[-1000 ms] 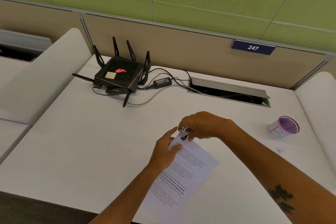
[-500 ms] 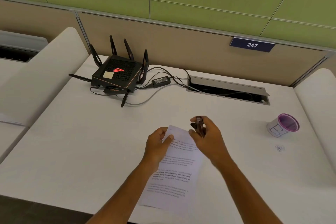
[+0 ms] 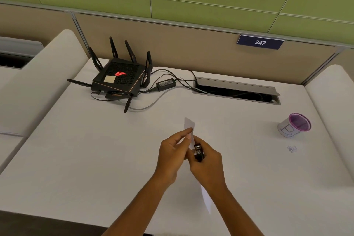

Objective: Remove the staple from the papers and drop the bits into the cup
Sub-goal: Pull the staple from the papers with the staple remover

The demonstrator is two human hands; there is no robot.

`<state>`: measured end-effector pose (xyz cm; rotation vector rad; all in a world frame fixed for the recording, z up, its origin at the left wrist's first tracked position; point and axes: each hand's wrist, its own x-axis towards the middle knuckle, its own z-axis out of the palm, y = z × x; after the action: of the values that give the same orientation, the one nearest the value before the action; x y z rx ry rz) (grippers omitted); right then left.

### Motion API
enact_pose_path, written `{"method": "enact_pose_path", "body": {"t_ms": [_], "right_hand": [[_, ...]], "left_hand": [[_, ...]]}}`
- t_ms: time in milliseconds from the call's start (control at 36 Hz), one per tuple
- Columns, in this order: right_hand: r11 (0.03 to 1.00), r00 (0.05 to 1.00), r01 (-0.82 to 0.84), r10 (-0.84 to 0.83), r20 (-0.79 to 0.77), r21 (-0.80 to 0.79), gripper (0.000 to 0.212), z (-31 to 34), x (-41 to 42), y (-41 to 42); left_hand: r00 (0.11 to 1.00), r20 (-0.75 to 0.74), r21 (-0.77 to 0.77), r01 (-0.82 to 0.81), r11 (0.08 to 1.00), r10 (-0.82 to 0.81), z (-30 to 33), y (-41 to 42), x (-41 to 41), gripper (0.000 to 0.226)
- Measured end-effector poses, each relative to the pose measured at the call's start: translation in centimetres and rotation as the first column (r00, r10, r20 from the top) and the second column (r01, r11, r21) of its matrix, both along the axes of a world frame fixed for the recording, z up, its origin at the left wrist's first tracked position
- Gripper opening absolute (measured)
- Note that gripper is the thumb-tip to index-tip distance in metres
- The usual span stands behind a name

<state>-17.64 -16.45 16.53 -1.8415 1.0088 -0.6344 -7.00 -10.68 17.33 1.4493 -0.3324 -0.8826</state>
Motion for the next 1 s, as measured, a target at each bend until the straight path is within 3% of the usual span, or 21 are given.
{"method": "enact_pose_path", "body": {"t_ms": [167, 250, 333, 417, 583, 750, 889, 1000], "right_hand": [[0.995, 0.995, 0.091, -0.089, 0.050, -0.042, 0.018, -0.1, -1.3, -1.3], [0.968, 0.978, 0.153, -0.177, 0.111, 0.198, 0.014, 1.4, -1.7, -2.0], [0.869, 0.947, 0.145, -0.261, 0.188, 0.473, 0.013, 2.9, -2.2, -2.6], [0.798, 0.931, 0.120, -0.298, 0.213, 0.591, 0.009, 3.2, -2.8, -3.5], [0.657, 0.888, -0.025, -0.332, 0.319, 0.753, 0.027, 3.4, -3.2, -3.8], [0.598, 0.862, -0.073, -0.365, 0.352, 0.798, 0.009, 4.4, -2.8, -2.6], [0.547, 0.858, -0.071, -0.393, 0.331, 0.834, 0.009, 4.4, -2.1, -1.6], [0.499, 0.836, -0.085, -0.436, 0.334, 0.863, 0.013, 4.2, -1.7, -0.7]], "left_hand": [[0.992, 0.118, -0.057, 0.050, 0.997, -0.043, 1.0, 0.9, -1.1, 0.030], [0.955, 0.292, -0.023, 0.062, 0.998, -0.052, 0.7, 1.6, -1.1, 0.036], [0.896, 0.438, 0.004, 0.072, 0.997, -0.066, -0.2, 2.7, -1.3, 0.046], [0.880, 0.465, 0.037, 0.087, 0.995, -0.095, -1.4, 3.7, -1.6, 0.059], [0.852, 0.475, 0.105, 0.195, 0.975, -0.221, -1.9, 4.7, -2.6, 0.082], [0.808, 0.458, 0.145, 0.343, 0.928, -0.370, -1.2, 4.6, -3.0, 0.107], [0.747, 0.496, 0.174, 0.415, 0.893, -0.443, -2.2, 4.2, -3.2, 0.114], [0.796, 0.448, 0.130, 0.392, 0.911, -0.406, -2.8, 3.9, -3.5, 0.100]]}}
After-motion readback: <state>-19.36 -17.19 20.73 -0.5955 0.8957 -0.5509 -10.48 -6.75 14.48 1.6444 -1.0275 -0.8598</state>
